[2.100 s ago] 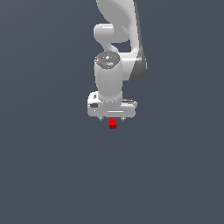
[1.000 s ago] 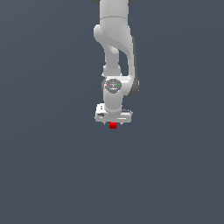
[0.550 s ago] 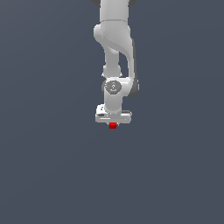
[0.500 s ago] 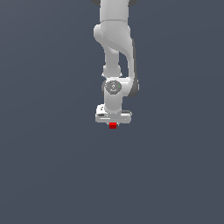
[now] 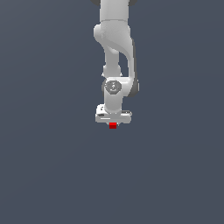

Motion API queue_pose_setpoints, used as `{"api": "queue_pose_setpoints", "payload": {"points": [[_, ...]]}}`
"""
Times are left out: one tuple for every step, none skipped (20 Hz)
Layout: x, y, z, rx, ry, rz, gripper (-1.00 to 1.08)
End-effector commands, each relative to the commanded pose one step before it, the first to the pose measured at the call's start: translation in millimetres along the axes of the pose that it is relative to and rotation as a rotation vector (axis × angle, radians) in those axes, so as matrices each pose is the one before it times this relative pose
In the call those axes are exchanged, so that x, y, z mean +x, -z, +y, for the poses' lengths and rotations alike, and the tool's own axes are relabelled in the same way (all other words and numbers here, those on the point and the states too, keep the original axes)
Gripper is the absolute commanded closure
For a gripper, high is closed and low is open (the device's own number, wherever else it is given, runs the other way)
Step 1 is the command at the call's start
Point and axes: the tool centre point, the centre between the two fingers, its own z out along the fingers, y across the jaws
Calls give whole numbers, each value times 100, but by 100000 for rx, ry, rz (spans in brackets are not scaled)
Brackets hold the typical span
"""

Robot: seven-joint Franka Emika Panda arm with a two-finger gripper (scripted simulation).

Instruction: Pick up the red cube and move it to a goal position.

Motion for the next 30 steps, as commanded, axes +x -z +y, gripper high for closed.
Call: {"api": "queue_pose_setpoints", "payload": {"points": [[159, 330, -83, 6, 7, 86, 108], [96, 229, -59, 0, 0, 0, 108], [117, 279, -72, 0, 0, 0, 108], [139, 329, -85, 0, 0, 0, 108], [160, 379, -98, 0, 0, 0, 108], [181, 428, -110, 0, 0, 0, 108], [202, 477, -123, 0, 0, 0, 108], [224, 526, -135, 0, 0, 0, 108], [245, 574, -147, 0, 0, 0, 108], [266, 622, -159, 0, 0, 0, 108], [287, 669, -171, 0, 0, 0, 108], [309, 716, -183, 0, 0, 0, 108], [331, 762, -195, 0, 0, 0, 108], [350, 827, -195, -50, -26, 39, 108], [371, 845, -216, 0, 0, 0, 108], [387, 877, -224, 0, 0, 0, 108], [402, 902, -231, 0, 0, 0, 108], [415, 922, -236, 0, 0, 0, 108], [424, 933, -239, 0, 0, 0, 108], [415, 901, -232, 0, 0, 0, 108], [396, 850, -220, 0, 0, 0, 108], [376, 799, -207, 0, 0, 0, 108], [355, 749, -195, 0, 0, 0, 108], [336, 699, -182, 0, 0, 0, 108], [318, 648, -170, 0, 0, 0, 108], [300, 597, -158, 0, 0, 0, 108], [281, 547, -146, 0, 0, 0, 108], [261, 500, -134, 0, 0, 0, 108], [239, 453, -122, 0, 0, 0, 108], [216, 407, -110, 0, 0, 0, 108]]}}
